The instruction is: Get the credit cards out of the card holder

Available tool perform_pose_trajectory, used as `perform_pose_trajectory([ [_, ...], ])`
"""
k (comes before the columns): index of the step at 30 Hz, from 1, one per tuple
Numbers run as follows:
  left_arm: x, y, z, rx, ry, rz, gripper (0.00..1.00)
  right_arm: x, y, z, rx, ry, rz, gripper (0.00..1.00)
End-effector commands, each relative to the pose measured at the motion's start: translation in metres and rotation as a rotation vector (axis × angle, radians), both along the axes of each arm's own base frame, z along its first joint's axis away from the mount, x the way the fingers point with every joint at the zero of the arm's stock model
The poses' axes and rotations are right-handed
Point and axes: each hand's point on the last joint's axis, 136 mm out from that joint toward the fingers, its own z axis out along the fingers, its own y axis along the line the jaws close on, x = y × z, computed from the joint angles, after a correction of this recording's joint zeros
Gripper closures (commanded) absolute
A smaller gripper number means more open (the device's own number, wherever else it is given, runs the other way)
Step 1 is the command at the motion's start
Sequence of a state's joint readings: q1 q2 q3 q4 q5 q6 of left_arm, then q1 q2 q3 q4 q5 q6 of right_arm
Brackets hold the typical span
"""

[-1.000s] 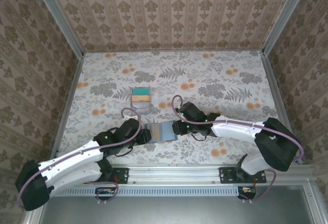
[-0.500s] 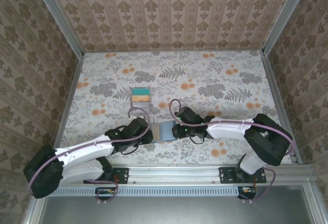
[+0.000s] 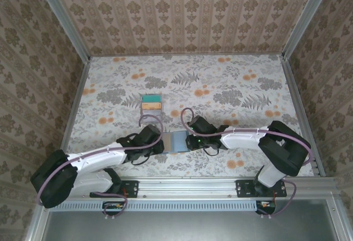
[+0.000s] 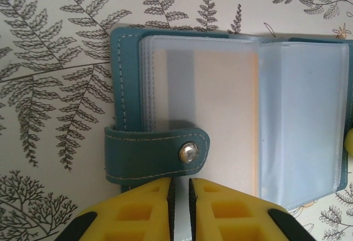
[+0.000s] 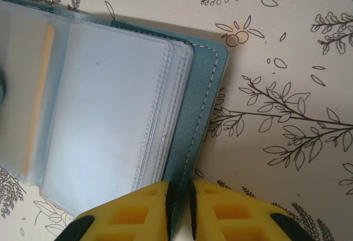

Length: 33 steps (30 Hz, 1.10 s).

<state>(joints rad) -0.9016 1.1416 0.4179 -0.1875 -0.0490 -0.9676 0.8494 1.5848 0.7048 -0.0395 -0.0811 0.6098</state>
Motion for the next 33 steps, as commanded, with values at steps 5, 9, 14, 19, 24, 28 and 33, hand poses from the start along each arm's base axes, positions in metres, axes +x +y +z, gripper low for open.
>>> perform_pose_trajectory([
  [5, -0.005, 0.017, -0.004, 0.045, 0.005, 0.017, 0.83, 0.000, -0.001, -0.004, -0.006, -0.004, -0.015, 0.81],
  [9, -0.008, 0.018, -0.003, 0.034, 0.010, 0.013, 0.80, 0.000, 0.001, -0.004, -0.003, -0.003, -0.013, 0.81],
  [14, -0.010, 0.018, -0.005, 0.021, 0.007, 0.014, 0.76, 0.001, 0.002, -0.004, 0.000, -0.003, -0.013, 0.83],
  [19, -0.010, 0.014, -0.007, 0.011, 0.013, 0.003, 0.76, 0.000, 0.003, -0.004, 0.002, -0.001, -0.013, 0.83],
  [24, -0.009, 0.008, -0.006, -0.011, 0.013, -0.009, 0.75, -0.001, 0.003, -0.005, 0.000, 0.002, -0.009, 0.83],
  [28, -0.008, 0.003, -0.005, -0.029, 0.011, -0.018, 0.75, -0.002, 0.003, -0.006, -0.003, 0.005, -0.009, 0.83],
  [33, -0.007, -0.006, 0.000, -0.068, 0.001, -0.040, 0.75, -0.004, 0.003, -0.009, -0.005, 0.012, -0.010, 0.83],
])
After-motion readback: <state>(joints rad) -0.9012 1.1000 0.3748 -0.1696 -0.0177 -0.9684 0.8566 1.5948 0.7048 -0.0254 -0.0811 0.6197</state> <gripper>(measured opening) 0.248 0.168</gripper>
